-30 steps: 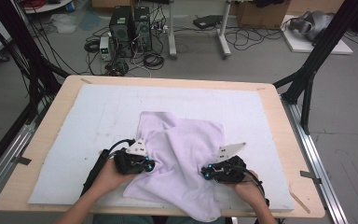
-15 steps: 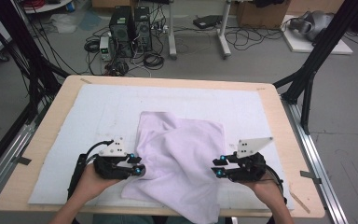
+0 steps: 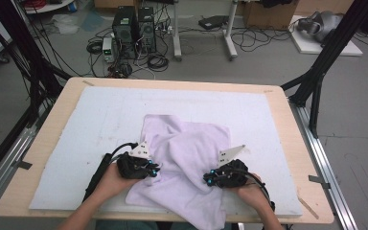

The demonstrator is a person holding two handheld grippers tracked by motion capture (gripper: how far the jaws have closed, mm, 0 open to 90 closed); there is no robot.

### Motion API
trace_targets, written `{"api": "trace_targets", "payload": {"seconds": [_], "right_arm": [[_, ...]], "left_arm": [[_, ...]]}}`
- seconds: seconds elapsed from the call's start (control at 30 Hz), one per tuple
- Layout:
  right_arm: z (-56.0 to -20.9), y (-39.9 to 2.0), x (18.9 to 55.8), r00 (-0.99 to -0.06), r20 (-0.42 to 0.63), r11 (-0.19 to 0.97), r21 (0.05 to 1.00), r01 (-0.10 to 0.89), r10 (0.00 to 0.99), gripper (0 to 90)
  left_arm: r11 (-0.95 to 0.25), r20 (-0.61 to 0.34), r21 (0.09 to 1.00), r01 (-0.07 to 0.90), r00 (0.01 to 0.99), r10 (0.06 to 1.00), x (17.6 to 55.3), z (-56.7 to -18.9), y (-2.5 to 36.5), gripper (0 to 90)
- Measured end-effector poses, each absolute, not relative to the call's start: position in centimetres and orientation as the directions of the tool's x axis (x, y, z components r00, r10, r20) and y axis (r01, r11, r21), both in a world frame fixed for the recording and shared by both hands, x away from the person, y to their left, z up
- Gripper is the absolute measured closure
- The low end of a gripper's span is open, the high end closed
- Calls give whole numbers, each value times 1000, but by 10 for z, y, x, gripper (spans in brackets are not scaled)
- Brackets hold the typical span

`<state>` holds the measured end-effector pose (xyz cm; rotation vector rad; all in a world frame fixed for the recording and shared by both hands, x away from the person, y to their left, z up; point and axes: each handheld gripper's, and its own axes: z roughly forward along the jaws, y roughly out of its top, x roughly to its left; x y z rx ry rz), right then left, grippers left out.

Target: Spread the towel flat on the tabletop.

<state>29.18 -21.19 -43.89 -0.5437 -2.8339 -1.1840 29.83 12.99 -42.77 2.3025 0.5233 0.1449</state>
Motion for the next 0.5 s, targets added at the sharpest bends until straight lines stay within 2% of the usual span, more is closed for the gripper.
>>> {"api": "trace_targets", "payload": {"seconds": [0.4,0.47,0.5], "right_arm": [[-420,-207,251,-972,166,647,726,234,166,839],[-412,-208,246,-976,165,628,747,219,144,798],[-407,-209,247,-977,154,616,758,214,151,772]], "left_arm": [[-625,-64,724,291,931,359,243,-412,163,837],[-605,-66,745,283,933,355,239,-406,166,803],[-593,-59,754,281,929,365,240,-402,166,728]]}}
